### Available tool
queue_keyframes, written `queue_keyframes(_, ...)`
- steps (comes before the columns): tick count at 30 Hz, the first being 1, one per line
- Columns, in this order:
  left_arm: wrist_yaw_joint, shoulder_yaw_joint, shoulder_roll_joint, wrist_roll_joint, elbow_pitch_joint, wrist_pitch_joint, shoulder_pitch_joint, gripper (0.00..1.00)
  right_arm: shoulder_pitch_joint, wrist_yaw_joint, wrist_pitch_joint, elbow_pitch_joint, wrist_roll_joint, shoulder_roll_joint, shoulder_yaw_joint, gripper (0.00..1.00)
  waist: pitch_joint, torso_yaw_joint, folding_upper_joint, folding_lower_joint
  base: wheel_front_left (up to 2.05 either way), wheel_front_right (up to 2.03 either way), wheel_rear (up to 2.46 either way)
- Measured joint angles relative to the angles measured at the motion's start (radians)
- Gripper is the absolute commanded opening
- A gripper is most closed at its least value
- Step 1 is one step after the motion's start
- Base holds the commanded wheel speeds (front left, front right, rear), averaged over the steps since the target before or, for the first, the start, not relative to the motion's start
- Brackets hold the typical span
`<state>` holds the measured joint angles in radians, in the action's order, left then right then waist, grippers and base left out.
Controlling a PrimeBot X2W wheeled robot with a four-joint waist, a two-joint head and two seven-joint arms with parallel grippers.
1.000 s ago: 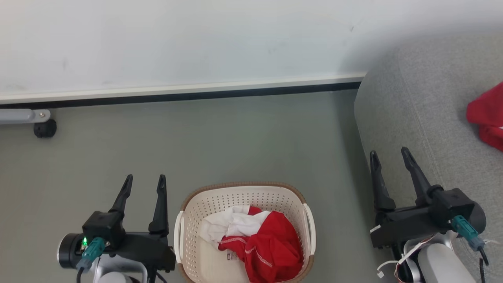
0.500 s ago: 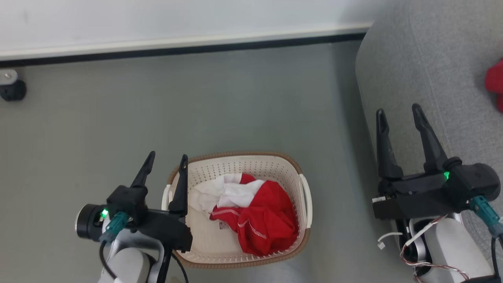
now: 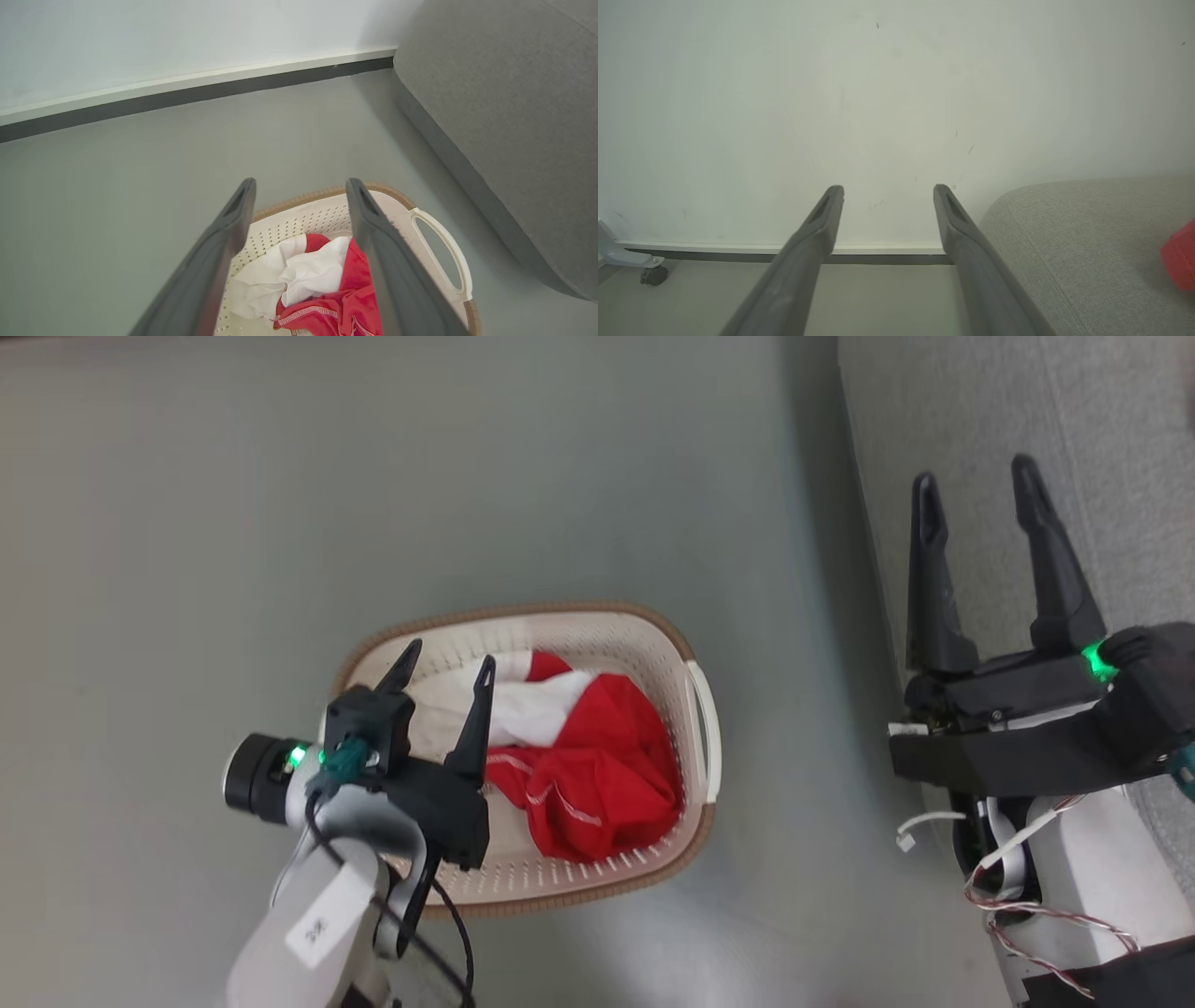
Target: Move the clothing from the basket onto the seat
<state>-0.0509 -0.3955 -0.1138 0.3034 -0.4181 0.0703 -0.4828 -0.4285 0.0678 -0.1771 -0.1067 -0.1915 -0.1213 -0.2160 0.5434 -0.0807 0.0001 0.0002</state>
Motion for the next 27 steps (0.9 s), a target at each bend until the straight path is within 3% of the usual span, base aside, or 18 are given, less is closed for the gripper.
queue_keyframes(9,0.043,-0.024,0.010,-0.003,-0.133,-0.094,-0.133,1.00,-0.060,0.005,0.001,-0.058,0.000,0.013,-0.004,1.00,0.134,-0.044,0.0001,0.0001,0.00,0.00,0.00)
queue_keyframes(27,0.078,0.008,0.024,0.035,-0.376,-0.188,-0.274,1.00,-0.122,0.013,-0.010,-0.058,0.000,0.040,-0.047,1.00,0.345,-0.139,0.0000,-0.0001,0.00,0.00,0.00)
